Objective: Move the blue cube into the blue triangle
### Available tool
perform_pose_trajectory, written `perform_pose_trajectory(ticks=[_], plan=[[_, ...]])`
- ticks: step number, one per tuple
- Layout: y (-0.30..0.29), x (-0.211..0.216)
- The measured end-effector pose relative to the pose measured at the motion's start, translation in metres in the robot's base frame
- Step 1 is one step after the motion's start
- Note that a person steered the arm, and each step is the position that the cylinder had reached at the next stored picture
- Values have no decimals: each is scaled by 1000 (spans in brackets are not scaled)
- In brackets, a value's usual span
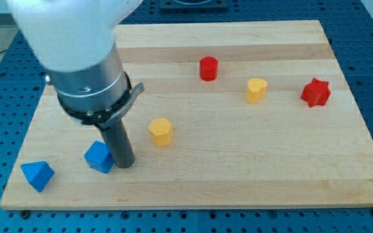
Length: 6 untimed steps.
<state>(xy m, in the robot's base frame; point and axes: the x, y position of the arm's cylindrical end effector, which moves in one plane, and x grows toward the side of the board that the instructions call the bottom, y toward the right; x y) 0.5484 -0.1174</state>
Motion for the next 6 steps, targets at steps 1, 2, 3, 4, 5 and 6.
perform_pose_trajectory(ticks=[1,2,3,4,5,6], plan=[[-30,1],[-55,14],[-63,17],[-50,2],[-53,-22],[-76,-15]])
